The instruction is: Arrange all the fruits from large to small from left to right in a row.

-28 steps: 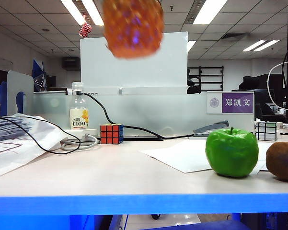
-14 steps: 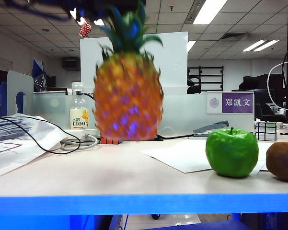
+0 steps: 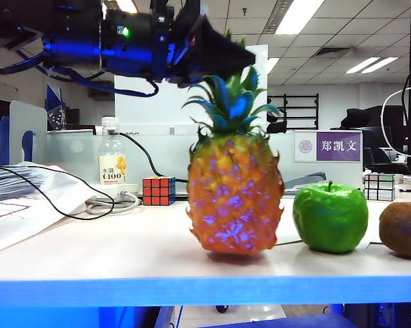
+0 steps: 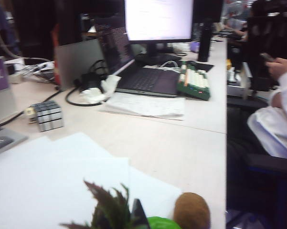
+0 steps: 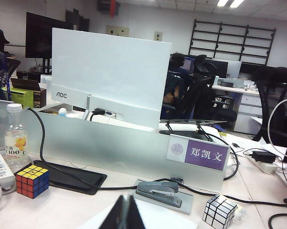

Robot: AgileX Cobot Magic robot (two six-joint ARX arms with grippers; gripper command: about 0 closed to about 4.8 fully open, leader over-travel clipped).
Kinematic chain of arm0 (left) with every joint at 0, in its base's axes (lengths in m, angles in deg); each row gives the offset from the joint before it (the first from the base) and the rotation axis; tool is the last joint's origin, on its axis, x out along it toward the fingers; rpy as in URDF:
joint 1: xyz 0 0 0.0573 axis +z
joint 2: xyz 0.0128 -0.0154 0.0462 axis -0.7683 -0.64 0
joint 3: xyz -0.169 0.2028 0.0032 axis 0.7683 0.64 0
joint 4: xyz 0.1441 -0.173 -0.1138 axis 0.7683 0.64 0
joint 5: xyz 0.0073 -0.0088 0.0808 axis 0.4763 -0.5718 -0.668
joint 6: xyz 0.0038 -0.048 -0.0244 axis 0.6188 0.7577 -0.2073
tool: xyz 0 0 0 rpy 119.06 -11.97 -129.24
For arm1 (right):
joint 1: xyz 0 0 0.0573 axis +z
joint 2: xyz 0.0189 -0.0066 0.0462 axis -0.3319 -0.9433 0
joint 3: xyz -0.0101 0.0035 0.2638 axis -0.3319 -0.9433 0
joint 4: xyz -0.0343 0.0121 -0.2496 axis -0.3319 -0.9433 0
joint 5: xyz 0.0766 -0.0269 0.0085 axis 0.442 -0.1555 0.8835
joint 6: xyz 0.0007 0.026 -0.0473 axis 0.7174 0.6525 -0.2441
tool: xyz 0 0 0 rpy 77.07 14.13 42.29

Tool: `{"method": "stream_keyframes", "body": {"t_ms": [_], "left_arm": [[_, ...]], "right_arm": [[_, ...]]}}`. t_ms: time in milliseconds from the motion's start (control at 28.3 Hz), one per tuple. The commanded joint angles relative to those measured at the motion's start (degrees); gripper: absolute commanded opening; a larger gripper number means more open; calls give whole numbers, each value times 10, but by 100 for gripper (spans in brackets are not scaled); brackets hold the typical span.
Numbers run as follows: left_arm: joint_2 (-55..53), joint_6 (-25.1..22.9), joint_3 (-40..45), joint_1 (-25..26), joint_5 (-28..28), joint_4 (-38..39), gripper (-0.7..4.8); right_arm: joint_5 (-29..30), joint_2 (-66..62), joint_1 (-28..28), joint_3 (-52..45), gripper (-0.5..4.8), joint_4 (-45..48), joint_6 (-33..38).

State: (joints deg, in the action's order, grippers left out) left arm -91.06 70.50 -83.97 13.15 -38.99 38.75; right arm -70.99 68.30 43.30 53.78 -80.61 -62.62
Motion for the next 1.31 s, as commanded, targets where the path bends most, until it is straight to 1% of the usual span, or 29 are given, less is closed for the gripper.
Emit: {"method": "stream_keyframes", "body": {"t_ms": [35,106,212,389,424,460,495,530,672,707,778,849,955,1025,1096,1132,1167,1202,1238,1273,1308], "left_arm": [[3,-14,-2,-1,-14,-28,-5],[3,-14,-2,-1,-32,-13,-5],[-4,-14,-2,-1,-31,6,-5],[-15,-14,-2,-1,-28,10,-1],[-15,-14,-2,-1,-26,8,39],[-15,-13,-2,-1,-27,5,96],[-15,-13,-2,-1,-28,4,182],[-15,-13,-2,-1,-28,1,210],[-15,-13,-2,-1,-28,-8,230],[-15,-13,-2,-1,-30,-14,295],[-15,-13,-2,-1,-44,-32,385],[-14,-14,-2,0,-57,-58,404],[-14,-14,-2,0,-57,-97,404],[-14,-14,-2,0,-57,-137,404],[-5,-13,-2,1,-57,-198,403],[10,-9,-2,6,-62,-229,341],[24,-4,-2,9,-72,-235,197],[54,11,-2,12,-92,-212,-18],[77,27,-2,20,-101,-183,-4],[123,42,-2,38,-104,-113,-5],[146,42,-2,44,-104,-74,-5]], "right_arm": [[3,0,0,1,-1,5,3],[7,1,0,1,-1,5,3],[7,0,0,1,-1,5,3],[9,1,0,1,-1,3,3],[9,1,0,1,-1,0,3],[10,1,0,1,-1,-2,3],[10,1,0,1,-1,-3,3],[10,1,0,1,-1,-2,6],[15,1,0,1,-1,-3,9],[21,1,1,1,-1,-3,9],[21,1,1,1,-1,-3,9],[23,1,1,1,-1,-3,9],[23,1,1,1,-1,-3,9],[22,1,1,2,-1,-2,9],[22,1,1,2,-1,4,9],[23,1,1,2,-1,14,9],[23,1,1,2,-1,20,9],[23,1,1,2,-1,38,9],[23,2,0,2,-1,47,9],[35,2,1,2,-1,59,9],[57,2,1,2,-1,60,9]]}}
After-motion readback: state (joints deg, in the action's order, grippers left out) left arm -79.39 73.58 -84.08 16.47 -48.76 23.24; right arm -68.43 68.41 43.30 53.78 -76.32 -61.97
